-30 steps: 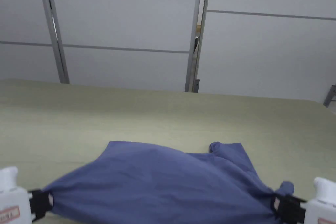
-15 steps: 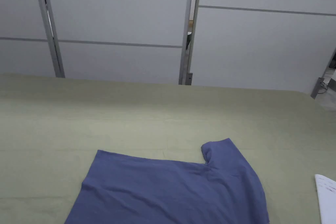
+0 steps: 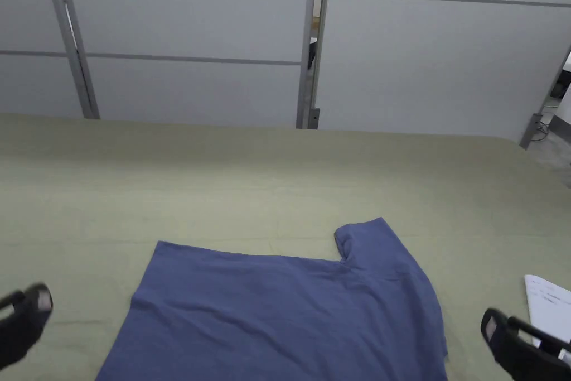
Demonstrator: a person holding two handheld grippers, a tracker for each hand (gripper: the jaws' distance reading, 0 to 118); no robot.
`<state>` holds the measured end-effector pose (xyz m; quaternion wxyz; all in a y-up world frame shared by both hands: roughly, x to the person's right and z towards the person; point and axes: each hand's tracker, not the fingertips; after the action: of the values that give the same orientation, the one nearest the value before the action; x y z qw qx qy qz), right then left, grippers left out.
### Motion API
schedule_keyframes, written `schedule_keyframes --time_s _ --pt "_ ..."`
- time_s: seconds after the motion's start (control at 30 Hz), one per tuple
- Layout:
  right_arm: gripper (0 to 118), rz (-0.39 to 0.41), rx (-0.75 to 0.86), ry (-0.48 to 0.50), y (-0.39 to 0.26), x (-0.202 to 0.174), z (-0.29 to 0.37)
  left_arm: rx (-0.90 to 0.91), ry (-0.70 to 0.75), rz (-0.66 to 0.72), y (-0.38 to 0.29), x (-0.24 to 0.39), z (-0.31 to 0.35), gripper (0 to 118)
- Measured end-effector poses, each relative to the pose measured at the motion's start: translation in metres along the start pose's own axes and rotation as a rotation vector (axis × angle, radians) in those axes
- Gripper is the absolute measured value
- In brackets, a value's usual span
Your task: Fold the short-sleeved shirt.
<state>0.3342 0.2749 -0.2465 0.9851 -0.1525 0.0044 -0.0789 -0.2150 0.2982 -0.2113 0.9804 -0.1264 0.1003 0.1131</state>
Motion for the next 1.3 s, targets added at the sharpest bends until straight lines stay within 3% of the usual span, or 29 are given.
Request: schedule_keyframes --time_s 0.03,0.07,0.1,0.13,0.17,0.2,0.23,0.27,0.33,0.47,0.5,0.53,0.57,0.6,0.7,0.77,0.83,0.9,0.97,1.0,1.03,1.07,1.1,1.13,1.3 --pt "107 0.025 0.067 0.032 0.007 -0.009 0.008 0.079 0.016 -0.05 0.009 0.013 0.009 85" --pt "93 0.046 0.116 0.062 0.01 -0.017 0.017 0.131 0.025 -0.069 0.012 0.025 0.017 61" --pt "36 0.063 0.165 0.08 0.013 -0.026 0.027 0.204 0.029 -0.094 0.015 0.035 0.025 0" --pt "2 0.09 0.205 0.093 0.013 -0.036 0.035 0.264 0.004 -0.103 0.017 0.039 0.026 0" --pt "2 0.121 0.228 0.053 0.012 -0.047 0.035 0.28 0.007 -0.063 0.017 0.044 0.03 0" --pt "2 0.137 0.285 -0.048 0.008 -0.058 0.042 0.282 -0.061 -0.054 0.017 0.045 0.03 0" --pt "2 0.148 0.267 0.028 0.007 -0.061 0.045 0.196 -0.175 -0.064 0.018 0.048 0.027 0" --pt "2 0.15 0.227 0.087 0.007 -0.063 0.046 0.175 -0.164 -0.063 0.014 0.043 0.021 0" --pt "2 0.151 0.217 0.064 -0.002 -0.069 0.04 0.127 -0.157 -0.135 0.007 0.036 0.012 0" --pt "2 0.195 0.151 0.079 -0.014 -0.069 0.035 -0.234 -0.147 -0.155 -0.023 0.012 -0.024 3" --pt "2 0.191 0.116 0.086 -0.016 -0.068 0.034 -0.409 -0.065 -0.14 -0.037 0.001 -0.039 41" --pt "2 0.18 0.083 0.084 -0.019 -0.067 0.033 -0.613 0.013 -0.123 -0.059 -0.005 -0.053 91" --pt "2 0.171 0.062 0.092 -0.024 -0.065 0.029 -0.787 0.043 -0.109 -0.081 -0.017 -0.068 118" --pt "2 0.17 0.031 0.101 -0.028 -0.063 0.027 -0.757 0.054 -0.026 -0.107 -0.032 -0.075 118" --pt "2 0.203 -0.045 0.101 -0.042 -0.06 0.023 -0.952 0.151 -0.045 -0.16 -0.05 -0.091 116" --pt "2 0.19 -0.103 0.1 -0.051 -0.056 0.02 -0.971 0.171 -0.042 -0.181 -0.057 -0.106 113" --pt "2 0.147 -0.181 0.081 -0.062 -0.048 0.013 -0.986 0.207 -0.026 -0.192 -0.06 -0.107 95" --pt "2 0.121 -0.245 0.055 -0.072 -0.041 0.006 -1.017 0.223 -0.017 -0.206 -0.058 -0.122 65" --pt "7 0.086 -0.371 0.022 -0.083 -0.029 -0.005 -1.044 0.265 -0.073 -0.207 -0.049 -0.117 61" --pt "28 0.072 -0.42 -0.018 -0.09 -0.023 -0.011 -0.992 0.293 -0.155 -0.199 -0.043 -0.119 36" --pt "57 0.061 -0.495 -0.041 -0.095 -0.014 -0.019 -0.989 0.236 -0.189 -0.196 -0.038 -0.119 3" --pt "93 0.062 -0.588 -0.042 -0.101 -0.006 -0.028 -0.986 0.201 -0.178 -0.19 -0.038 -0.112 3" --pt "118 0.074 -0.707 -0.062 -0.11 0.004 -0.038 -0.975 0.164 -0.131 -0.189 -0.036 -0.108 3" --pt "118 0.087 -0.793 -0.104 -0.121 0.011 -0.048 -1.152 0.046 0.015 -0.199 -0.025 -0.098 3" --pt "112 0.218 -0.979 -0.097 -0.16 0.035 -0.078 -1.044 0.105 -0.043 -0.186 -0.034 -0.086 3"
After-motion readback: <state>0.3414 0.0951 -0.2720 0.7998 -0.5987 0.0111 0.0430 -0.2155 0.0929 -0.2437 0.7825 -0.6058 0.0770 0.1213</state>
